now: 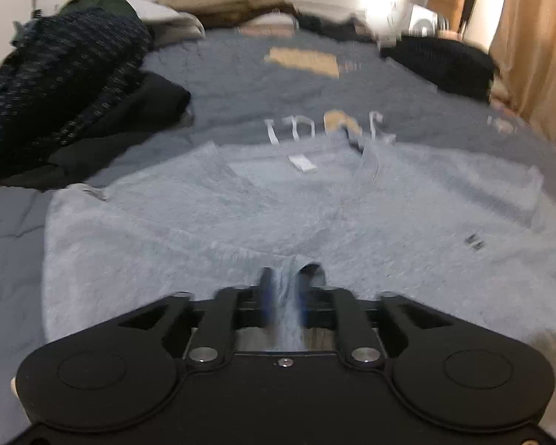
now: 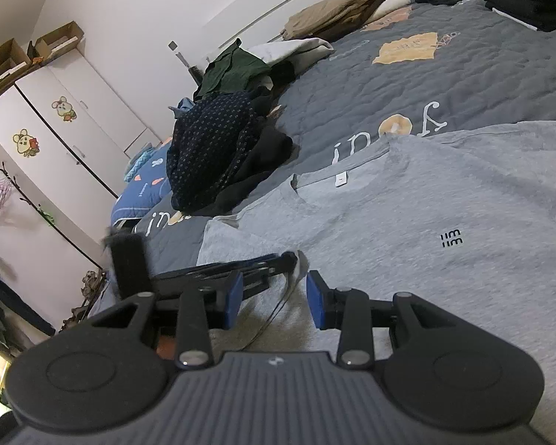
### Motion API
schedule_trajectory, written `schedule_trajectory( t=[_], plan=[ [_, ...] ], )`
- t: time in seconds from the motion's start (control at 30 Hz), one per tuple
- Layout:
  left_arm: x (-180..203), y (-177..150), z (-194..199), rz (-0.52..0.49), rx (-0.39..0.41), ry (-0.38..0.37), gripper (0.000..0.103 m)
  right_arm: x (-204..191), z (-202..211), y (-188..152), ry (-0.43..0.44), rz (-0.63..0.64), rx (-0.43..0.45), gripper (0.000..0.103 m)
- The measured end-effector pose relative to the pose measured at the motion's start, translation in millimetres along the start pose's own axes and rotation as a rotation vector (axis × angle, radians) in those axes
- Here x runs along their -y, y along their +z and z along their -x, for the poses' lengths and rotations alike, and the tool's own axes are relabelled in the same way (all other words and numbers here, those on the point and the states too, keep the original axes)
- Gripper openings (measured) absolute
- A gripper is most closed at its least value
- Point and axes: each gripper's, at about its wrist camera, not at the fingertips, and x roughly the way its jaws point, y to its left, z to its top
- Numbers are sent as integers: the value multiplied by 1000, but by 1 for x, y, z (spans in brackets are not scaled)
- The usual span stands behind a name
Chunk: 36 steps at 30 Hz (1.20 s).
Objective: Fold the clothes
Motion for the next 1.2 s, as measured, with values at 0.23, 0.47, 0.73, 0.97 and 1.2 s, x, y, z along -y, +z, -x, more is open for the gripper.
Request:
schedule_trajectory(
  t=[0.23, 0.47, 0.73, 0.97, 1.2],
  plan=[
    [-15, -36, 81, -38, 46, 51, 46, 1, -1, 0, -10, -10, 4, 36],
    [-17, -69, 98, 122, 18, 64, 9, -15, -1, -6, -2, 40, -6, 36],
    [-17, -83, 81, 169, -96, 120, 9, -27, -2, -13, 0, 82, -18, 36],
    [-42, -77, 100, 303, 22, 121, 10, -27, -5, -16, -13, 92, -27, 36],
    [-70, -92, 79, 415, -64, 143, 10, -26, -9, -19, -26, 101, -36, 37]
  ],
)
